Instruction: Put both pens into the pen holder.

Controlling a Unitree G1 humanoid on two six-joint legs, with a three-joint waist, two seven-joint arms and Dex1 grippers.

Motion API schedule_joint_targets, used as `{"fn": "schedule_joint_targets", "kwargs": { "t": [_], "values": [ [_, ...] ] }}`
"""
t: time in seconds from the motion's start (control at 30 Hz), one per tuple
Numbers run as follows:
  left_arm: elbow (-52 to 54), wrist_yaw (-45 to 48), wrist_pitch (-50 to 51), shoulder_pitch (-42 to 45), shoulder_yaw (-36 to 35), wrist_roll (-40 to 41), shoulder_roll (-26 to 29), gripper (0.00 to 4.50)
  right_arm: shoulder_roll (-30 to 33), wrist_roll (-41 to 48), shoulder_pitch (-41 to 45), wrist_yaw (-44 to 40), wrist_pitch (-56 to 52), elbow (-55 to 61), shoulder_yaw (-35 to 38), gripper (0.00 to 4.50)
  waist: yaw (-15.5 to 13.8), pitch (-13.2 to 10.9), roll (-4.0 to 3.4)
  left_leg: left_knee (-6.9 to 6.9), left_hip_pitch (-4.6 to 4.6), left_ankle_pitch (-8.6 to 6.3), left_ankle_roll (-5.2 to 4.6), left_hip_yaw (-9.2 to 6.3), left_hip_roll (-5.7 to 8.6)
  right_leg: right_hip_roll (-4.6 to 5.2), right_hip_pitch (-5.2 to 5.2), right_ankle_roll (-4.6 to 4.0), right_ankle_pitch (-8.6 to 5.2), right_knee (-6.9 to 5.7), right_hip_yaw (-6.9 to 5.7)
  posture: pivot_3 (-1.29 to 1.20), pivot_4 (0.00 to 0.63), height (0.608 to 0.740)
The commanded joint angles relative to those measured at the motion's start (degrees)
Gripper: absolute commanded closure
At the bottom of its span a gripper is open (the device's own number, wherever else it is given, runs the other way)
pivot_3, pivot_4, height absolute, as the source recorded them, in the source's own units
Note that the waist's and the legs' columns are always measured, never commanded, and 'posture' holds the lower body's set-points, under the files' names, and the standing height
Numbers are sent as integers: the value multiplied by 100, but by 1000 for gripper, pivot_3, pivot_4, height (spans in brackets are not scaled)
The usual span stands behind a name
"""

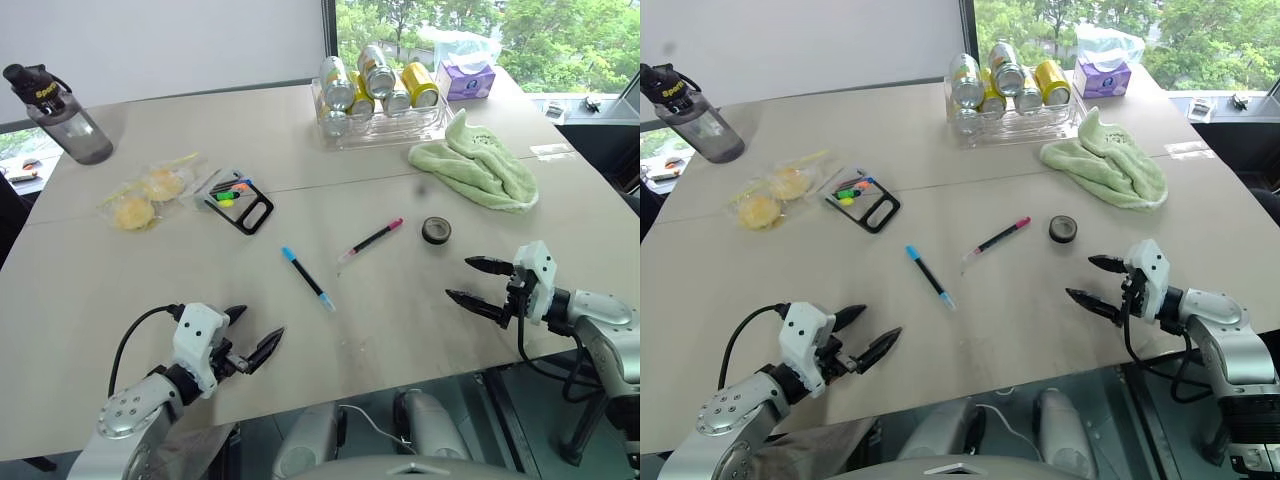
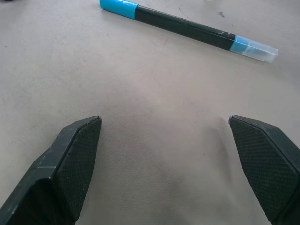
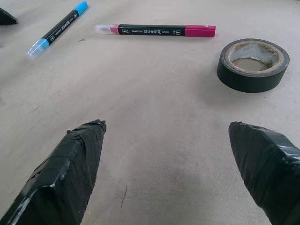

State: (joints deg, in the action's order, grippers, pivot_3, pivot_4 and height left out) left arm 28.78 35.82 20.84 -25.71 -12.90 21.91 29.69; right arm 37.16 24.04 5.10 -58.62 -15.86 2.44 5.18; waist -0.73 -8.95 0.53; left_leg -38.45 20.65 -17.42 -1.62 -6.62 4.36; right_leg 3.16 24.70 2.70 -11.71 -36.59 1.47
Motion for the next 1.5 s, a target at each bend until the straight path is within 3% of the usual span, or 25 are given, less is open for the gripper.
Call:
{"fn": "schedule_joint_targets", "kwargs": {
  "t": [0.03, 1.0, 1.3, 1.5],
  "values": [
    [120, 43, -131, 15, 25, -15, 30, 0, 54, 7, 62, -86, 148, 62, 49, 35, 0, 0, 0, 0, 0, 0, 0, 0, 0, 0, 0, 0, 0, 0, 0, 0, 150, 739],
    [40, 239, -213, 131, -114, 80, -19, 0, 129, -86, 166, -190, 70, 110, -90, 35, 0, 0, 0, 0, 0, 0, 0, 0, 0, 0, 0, 0, 0, 0, -1, 0, 150, 739],
    [450, 1182, 492, 373, -489, 1421, 711, 0, 187, -276, 963, -164, -69, 14, -371, 35, 8, -6, -7, 0, 0, 0, 0, -1, -1, -2, 1, 0, 0, 0, -14, 0, 150, 739],
    [814, 1338, 1000, 976, -802, 2232, 1346, 0, 105, -873, 1977, -32, -178, -705, -896, 35, 11, -7, -8, 0, 3, 1, 2, 2, 0, -2, 5, -1, 1, 0, -18, 0, 150, 739]
  ]
}}
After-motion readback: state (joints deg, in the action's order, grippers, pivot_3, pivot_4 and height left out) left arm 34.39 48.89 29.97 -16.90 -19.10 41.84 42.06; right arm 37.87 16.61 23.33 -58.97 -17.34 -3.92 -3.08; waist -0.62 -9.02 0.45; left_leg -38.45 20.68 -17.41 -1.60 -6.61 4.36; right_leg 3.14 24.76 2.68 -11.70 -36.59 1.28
